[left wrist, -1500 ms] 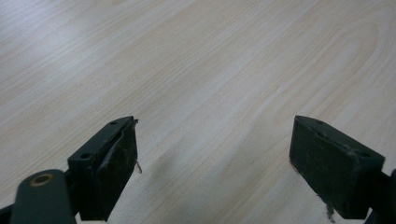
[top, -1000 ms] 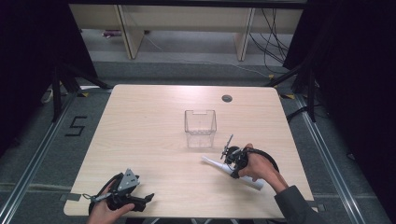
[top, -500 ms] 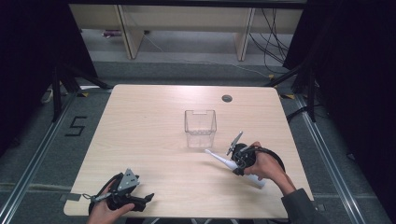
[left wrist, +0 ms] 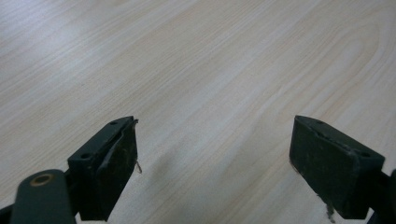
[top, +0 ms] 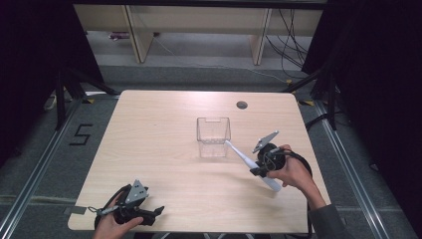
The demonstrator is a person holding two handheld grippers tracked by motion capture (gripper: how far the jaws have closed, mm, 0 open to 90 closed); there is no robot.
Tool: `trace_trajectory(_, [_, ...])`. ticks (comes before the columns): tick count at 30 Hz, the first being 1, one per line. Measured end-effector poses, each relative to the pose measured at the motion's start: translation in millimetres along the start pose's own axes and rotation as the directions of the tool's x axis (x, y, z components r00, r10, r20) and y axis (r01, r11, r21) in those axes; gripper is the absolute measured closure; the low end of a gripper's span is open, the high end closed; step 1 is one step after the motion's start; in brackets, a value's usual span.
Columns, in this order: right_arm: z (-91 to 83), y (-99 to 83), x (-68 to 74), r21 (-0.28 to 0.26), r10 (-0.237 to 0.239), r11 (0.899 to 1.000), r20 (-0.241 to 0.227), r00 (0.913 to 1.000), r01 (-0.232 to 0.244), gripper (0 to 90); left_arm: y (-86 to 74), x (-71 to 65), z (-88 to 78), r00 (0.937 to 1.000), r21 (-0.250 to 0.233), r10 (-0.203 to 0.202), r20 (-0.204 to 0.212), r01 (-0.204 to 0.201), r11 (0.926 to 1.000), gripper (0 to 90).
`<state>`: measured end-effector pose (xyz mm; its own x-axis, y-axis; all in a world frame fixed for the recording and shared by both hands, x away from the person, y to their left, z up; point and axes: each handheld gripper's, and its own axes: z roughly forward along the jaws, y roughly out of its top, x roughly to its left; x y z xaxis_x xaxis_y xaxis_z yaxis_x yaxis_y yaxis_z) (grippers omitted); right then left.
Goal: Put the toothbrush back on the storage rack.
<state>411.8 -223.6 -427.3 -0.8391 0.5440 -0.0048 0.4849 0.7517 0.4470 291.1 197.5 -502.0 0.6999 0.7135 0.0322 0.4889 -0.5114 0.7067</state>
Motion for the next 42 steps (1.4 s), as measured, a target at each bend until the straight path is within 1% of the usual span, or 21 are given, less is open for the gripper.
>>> trace_trajectory(4, [-7.8, -0.4, 0.6, -0.057, 0.038, 0.998, 0.0, 0.9993, -0.038, 66.5, 0.0, -0.3, 0.1, 1.0, -0.001, -0.003, 0.001, 0.003, 1.0, 14.9])
trace_trajectory(6, [-11.3, 0.1, -1.6, -0.078, 0.032, 0.996, 0.004, 0.9995, -0.032, 66.5, 0.0, -0.4, 0.1, 1.0, -0.002, -0.004, 0.006, 0.004, 1.0, 14.9])
trace_trajectory(7, [-11.0, 0.1, -3.2, -0.121, 0.017, 0.992, 0.012, 0.9998, -0.015, 66.5, 0.0, 0.1, -0.4, 1.0, 0.004, 0.003, 0.007, -0.003, 1.0, 14.9])
trace_trajectory(11, [-17.8, 0.8, -2.8, -0.156, 0.083, 0.984, 0.001, 0.9965, -0.082, 66.5, -0.1, -0.1, 0.1, 1.0, -0.001, -0.003, 0.007, 0.003, 1.0, 14.9])
trace_trajectory(12, [-18.6, 1.6, -5.7, -0.172, 0.053, 0.984, 0.01, 0.9986, -0.05, 66.6, -0.1, 0.1, 0.1, 1.0, 0.0, -0.003, 0.007, 0.003, 1.0, 14.9])
trace_trajectory(13, [-19.9, 1.8, -3.2, -0.167, 0.091, 0.982, -0.001, 0.9959, -0.09, 66.5, -0.3, 0.0, 0.4, 1.0, -0.003, -0.006, 0.007, 0.006, 1.0, 14.9])
trace_trajectory(14, [-18.4, 2.1, -8.0, -0.189, 0.036, 0.982, 0.027, 0.999, -0.03, 66.6, -0.1, 0.0, 0.2, 0.9999, 0.002, -0.009, 0.007, 0.009, 1.0, 14.9])
trace_trajectory(17, [-21.3, 4.5, -8.7, -0.217, 0.08, 0.973, 0.003, 0.9968, -0.078, 66.6, -0.4, 0.3, 0.0, 0.9999, -0.004, -0.01, 0.005, 0.01, 0.9999, 14.9])
trace_trajectory(23, [-21.6, 10.6, -15.8, -0.309, 0.099, 0.947, 0.01, 0.995, -0.091, 66.6, 0.1, 0.5, -0.3, 0.9997, -0.027, -0.023, -0.004, 0.023, 0.9994, 14.9])
trace_trajectory(24, [-21.4, 11.7, -14.6, -0.308, 0.134, 0.943, -0.008, 0.991, -0.129, 66.5, 0.1, 0.5, -0.3, 0.9997, -0.028, -0.022, -0.004, 0.022, 0.9994, 14.9])
trace_trajectory(25, [-19.7, 12.3, -17.5, -0.322, 0.116, 0.94, 0.001, 0.9933, -0.11, 66.5, 0.0, 0.6, -0.2, 0.9997, -0.029, -0.024, -0.004, 0.024, 0.9993, 14.9])
trace_trajectory(27, [-20.6, 13.8, -19.7, -0.328, 0.137, 0.936, -0.002, 0.9906, -0.13, 66.5, -0.3, 1.7, -0.8, 0.9999, -0.022, -0.013, 0.002, 0.013, 0.9997, 14.9])
trace_trajectory(31, [-18.6, 16.9, -24.1, -0.38, 0.153, 0.914, 0.003, 0.9882, -0.14, 66.5, -0.4, 0.0, -0.1, 0.9991, -0.043, -0.042, 0.002, 0.042, 0.9982, 14.9])
trace_trajectory(34, [-19.7, 20.6, -24.8, -0.403, 0.165, 0.904, 0.015, 0.9861, -0.145, 66.5, -0.2, 0.7, -0.5, 0.9996, -0.033, -0.03, 0.001, 0.03, 0.999, 14.9])
trace_trajectory(35, [-20.8, 22.0, -25.4, -0.406, 0.161, 0.903, 0.014, 0.9869, -0.141, 66.5, 0.0, 2.4, -1.9, 1.0, -0.011, -0.003, 0.001, 0.003, 0.9999, 14.9])
trace_trajectory(36, [-21.2, 23.4, -24.8, -0.418, 0.171, 0.896, 0.012, 0.9852, -0.151, 66.5, -0.1, 1.0, -0.2, 0.9997, -0.032, -0.023, 0.002, 0.023, 0.9992, 14.9])
trace_trajectory(37, [-22.9, 25.0, -24.2, -0.414, 0.176, 0.897, 0.006, 0.9844, -0.158, 66.5, -0.1, 1.2, -0.2, 0.9998, -0.029, -0.022, 0.002, 0.022, 0.9993, 14.9])
trace_trajectory(38, [-23.6, 26.8, -26.7, -0.437, 0.149, 0.892, 0.038, 0.9881, -0.118, 66.5, -0.2, 1.2, -0.1, 0.9998, -0.029, -0.022, 0.002, 0.022, 0.9993, 14.9])
trace_trajectory(39, [-25.2, 28.7, -25.4, -0.433, 0.161, 0.891, 0.017, 0.9868, -0.138, 66.5, -0.5, 0.1, 0.5, 0.9994, -0.042, -0.035, 0.004, 0.035, 0.9985, 14.9])
trace_trajectory(41, [-25.9, 32.9, -26.6, -0.462, 0.151, 0.878, 0.022, 0.9884, -0.124, 66.5, -0.6, 0.0, 0.1, 0.9993, -0.044, -0.039, 0.002, 0.039, 0.9983, 14.9])
trace_trajectory(42, [-27.0, 34.9, -26.0, -0.463, 0.157, 0.876, 0.011, 0.9875, -0.134, 66.5, -0.4, 1.2, -0.9, 0.9997, -0.032, -0.024, 0.0, 0.024, 0.9992, 14.9])
